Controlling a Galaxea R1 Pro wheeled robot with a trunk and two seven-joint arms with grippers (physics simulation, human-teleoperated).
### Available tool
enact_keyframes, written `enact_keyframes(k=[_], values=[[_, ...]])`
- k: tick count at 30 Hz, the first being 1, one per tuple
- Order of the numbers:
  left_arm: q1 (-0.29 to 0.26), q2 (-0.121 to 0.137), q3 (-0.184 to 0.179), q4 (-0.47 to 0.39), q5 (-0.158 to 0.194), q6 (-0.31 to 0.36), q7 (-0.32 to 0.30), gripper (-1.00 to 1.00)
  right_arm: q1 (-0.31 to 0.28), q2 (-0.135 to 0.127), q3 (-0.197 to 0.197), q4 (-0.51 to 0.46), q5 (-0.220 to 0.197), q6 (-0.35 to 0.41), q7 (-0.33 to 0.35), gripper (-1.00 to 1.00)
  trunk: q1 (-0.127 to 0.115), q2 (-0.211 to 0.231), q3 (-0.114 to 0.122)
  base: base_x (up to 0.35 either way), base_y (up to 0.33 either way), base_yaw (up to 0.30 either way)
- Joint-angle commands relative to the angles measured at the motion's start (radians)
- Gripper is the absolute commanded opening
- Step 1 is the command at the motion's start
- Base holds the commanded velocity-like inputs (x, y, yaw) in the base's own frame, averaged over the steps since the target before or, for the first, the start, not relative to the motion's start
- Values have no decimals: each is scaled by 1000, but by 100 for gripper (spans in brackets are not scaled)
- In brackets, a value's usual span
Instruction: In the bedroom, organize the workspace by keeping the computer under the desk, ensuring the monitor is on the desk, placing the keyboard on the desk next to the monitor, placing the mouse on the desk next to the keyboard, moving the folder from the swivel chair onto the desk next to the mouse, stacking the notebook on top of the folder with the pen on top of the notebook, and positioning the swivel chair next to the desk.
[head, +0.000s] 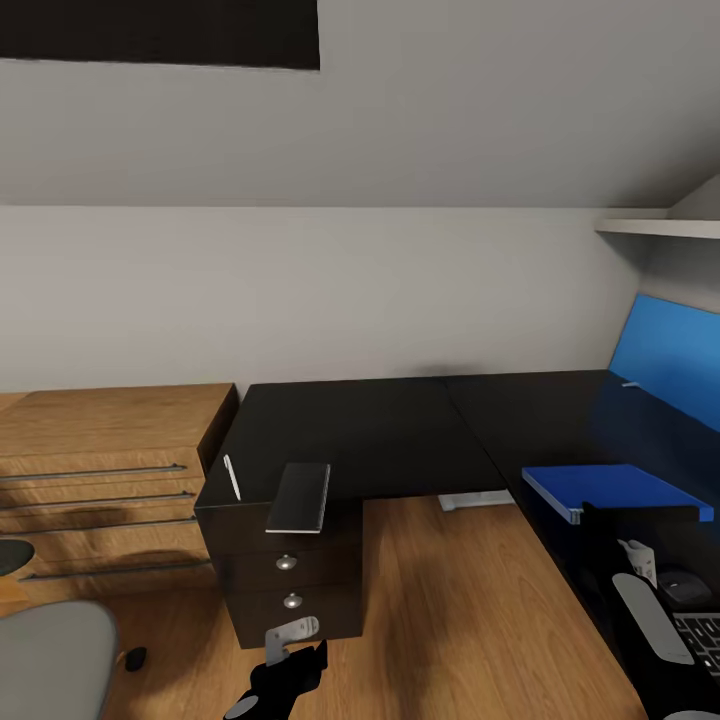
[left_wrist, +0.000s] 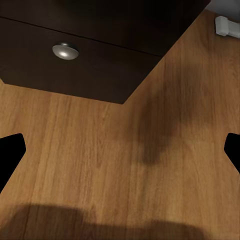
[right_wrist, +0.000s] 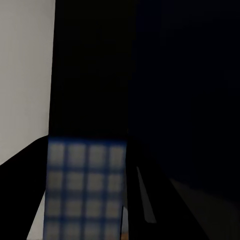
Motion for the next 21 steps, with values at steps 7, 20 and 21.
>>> enact_keyframes(k=[7, 20, 21], values=[[-1, 0, -2, -2, 9, 3, 8, 100, 0, -1, 2, -1, -12, -2, -6, -100, 0, -1, -1, 0, 0, 0], [-1, 2, 0, -3, 8, 3, 8, 100, 0, -3, 8, 0, -10, -2, -5, 100, 0, -1, -1, 0, 0, 0], [-1, 2, 0, -3, 8, 3, 8, 100, 0, -3, 8, 0, -9, -2, -5, 100, 0, -1, -1, 0, 0, 0]])
